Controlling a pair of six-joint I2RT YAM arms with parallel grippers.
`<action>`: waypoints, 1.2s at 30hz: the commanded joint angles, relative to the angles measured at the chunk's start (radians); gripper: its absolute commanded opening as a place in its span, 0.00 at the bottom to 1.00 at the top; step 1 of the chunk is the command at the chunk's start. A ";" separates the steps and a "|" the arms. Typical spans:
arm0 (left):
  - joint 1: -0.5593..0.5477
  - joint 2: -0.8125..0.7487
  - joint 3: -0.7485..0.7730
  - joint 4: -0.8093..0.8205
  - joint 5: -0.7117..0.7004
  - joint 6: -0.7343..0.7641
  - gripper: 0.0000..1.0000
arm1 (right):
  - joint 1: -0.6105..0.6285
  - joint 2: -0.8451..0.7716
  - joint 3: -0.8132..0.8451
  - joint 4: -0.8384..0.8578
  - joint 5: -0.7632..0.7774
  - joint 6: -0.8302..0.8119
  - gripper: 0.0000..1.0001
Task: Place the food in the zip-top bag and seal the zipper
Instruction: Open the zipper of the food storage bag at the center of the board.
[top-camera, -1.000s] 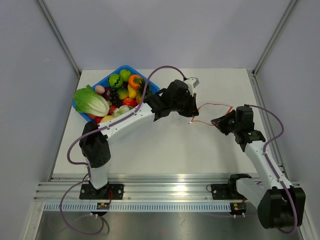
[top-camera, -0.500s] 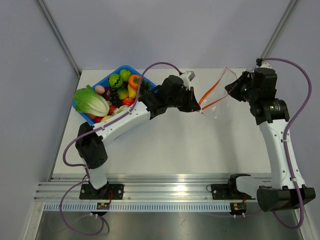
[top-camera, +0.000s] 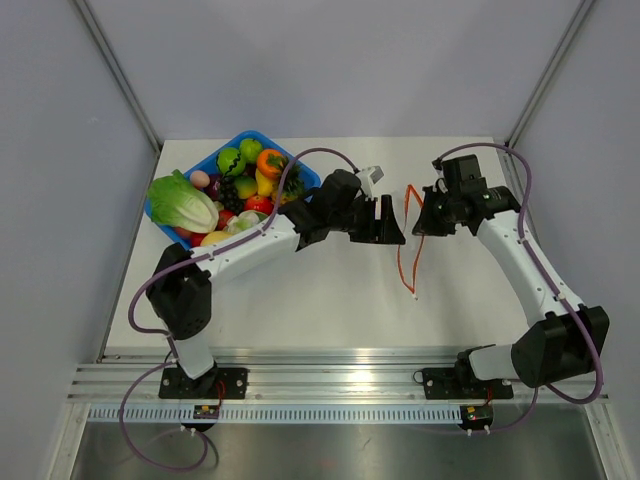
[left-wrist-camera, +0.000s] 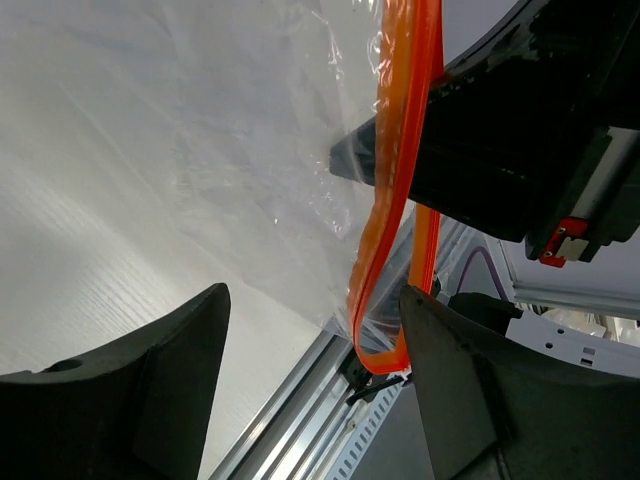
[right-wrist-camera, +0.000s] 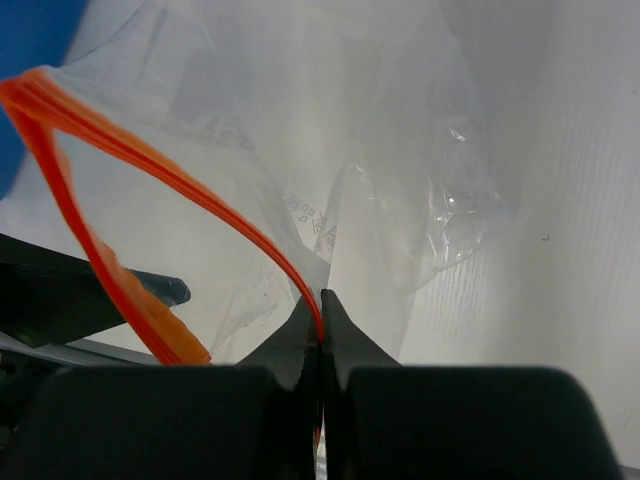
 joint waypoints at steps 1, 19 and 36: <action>0.005 -0.008 0.002 0.026 0.030 0.016 0.71 | 0.006 -0.024 0.014 0.028 -0.018 -0.007 0.00; 0.000 0.059 0.040 -0.020 -0.022 -0.005 0.47 | 0.103 -0.003 0.024 0.093 -0.012 0.095 0.00; 0.031 0.019 0.019 -0.015 -0.004 -0.022 0.00 | 0.181 -0.060 0.046 -0.044 0.209 0.072 0.45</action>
